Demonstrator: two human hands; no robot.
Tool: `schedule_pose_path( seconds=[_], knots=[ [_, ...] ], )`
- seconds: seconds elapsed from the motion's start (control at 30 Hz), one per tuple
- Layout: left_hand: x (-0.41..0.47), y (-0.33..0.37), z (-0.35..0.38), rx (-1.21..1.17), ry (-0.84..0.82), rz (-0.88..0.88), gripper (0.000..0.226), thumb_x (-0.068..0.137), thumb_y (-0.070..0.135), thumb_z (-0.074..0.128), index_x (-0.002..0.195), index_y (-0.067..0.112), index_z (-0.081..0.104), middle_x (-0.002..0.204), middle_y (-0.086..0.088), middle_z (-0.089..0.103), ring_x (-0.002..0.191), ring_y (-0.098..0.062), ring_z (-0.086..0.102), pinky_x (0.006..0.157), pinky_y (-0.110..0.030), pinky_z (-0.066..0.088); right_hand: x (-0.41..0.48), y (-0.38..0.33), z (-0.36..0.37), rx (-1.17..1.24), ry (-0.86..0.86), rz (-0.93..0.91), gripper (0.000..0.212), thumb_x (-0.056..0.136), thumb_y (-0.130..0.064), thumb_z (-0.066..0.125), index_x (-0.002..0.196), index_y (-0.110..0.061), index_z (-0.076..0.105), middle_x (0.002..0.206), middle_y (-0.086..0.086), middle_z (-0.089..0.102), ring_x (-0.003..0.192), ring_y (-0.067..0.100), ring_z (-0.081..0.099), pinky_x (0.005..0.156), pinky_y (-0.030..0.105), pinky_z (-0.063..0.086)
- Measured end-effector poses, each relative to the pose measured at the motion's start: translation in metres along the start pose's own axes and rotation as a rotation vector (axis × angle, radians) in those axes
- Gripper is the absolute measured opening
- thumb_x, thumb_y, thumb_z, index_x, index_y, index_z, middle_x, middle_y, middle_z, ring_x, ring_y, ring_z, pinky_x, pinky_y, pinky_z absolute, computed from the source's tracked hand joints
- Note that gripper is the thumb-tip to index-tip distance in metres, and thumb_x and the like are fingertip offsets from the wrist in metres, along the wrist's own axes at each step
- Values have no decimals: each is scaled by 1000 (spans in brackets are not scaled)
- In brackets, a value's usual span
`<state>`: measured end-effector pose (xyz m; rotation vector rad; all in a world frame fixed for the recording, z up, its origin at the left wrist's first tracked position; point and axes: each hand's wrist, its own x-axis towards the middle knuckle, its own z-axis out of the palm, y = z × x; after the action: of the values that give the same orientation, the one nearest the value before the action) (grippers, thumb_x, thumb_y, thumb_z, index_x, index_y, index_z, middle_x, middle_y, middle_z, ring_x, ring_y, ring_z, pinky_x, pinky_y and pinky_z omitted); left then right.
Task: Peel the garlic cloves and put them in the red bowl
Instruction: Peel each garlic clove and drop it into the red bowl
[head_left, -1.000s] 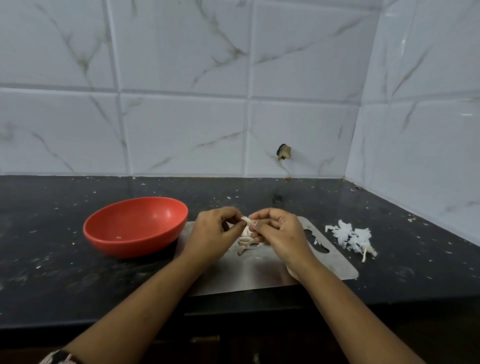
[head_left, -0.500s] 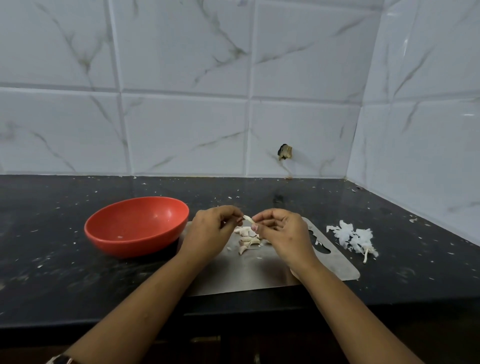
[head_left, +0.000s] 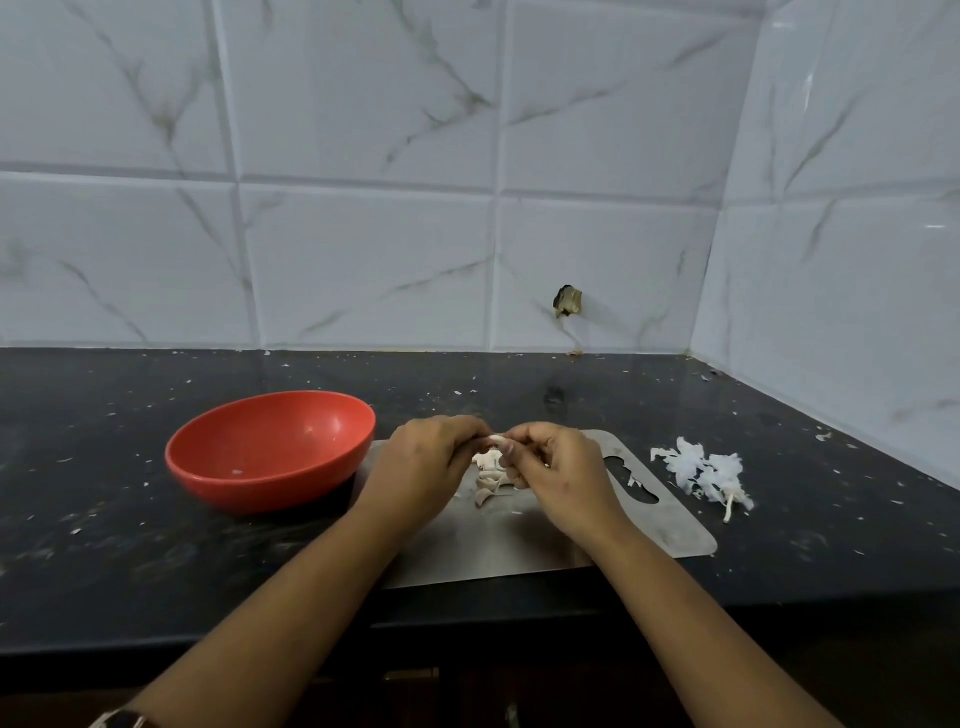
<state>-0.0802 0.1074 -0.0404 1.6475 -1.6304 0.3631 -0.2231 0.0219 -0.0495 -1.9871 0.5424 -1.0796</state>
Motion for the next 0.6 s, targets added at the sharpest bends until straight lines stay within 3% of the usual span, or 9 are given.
schedule_pose_path(
  seconds=[0.13, 0.23, 0.33, 0.53, 0.6],
  knots=[
    [0, 2, -1, 37, -77, -2, 16, 97, 16, 52, 102, 16, 67, 91, 4, 69, 84, -13, 62, 73, -31, 49, -2, 2, 2, -193, -34, -89, 13, 97, -19, 57, 89, -19, 67, 73, 2, 67, 69, 19, 63, 62, 33, 51],
    [-1, 1, -1, 49, -88, 25, 13, 97, 14, 49, 97, 15, 62, 90, 3, 62, 81, -15, 57, 71, -31, 45, -3, 1, 2, -248, -82, -132, 18, 100, -18, 50, 86, -20, 61, 71, -4, 61, 66, 9, 57, 60, 24, 44],
    [-1, 0, 0, 43, -62, 52, 15, 97, 13, 46, 91, 15, 60, 84, 6, 57, 75, -13, 54, 67, -31, 43, -3, 1, 1, -250, -68, -166, 19, 98, -14, 51, 83, -17, 62, 68, -4, 60, 65, 10, 55, 58, 22, 41],
    [1, 0, 1, -216, -124, -89, 25, 96, 9, 52, 72, 18, 57, 58, 12, 46, 57, -4, 46, 58, -22, 36, -1, 4, 0, -266, -27, -232, 15, 96, -13, 57, 85, -14, 68, 67, -2, 62, 62, 12, 55, 57, 24, 41],
    [0, 1, 1, -465, -184, -214, 29, 98, 8, 49, 71, 18, 55, 53, 10, 45, 49, -3, 42, 52, -18, 35, -1, 4, -1, -272, -22, -247, 15, 95, -11, 57, 86, -14, 69, 67, -3, 61, 63, 11, 56, 57, 24, 43]
  ],
)
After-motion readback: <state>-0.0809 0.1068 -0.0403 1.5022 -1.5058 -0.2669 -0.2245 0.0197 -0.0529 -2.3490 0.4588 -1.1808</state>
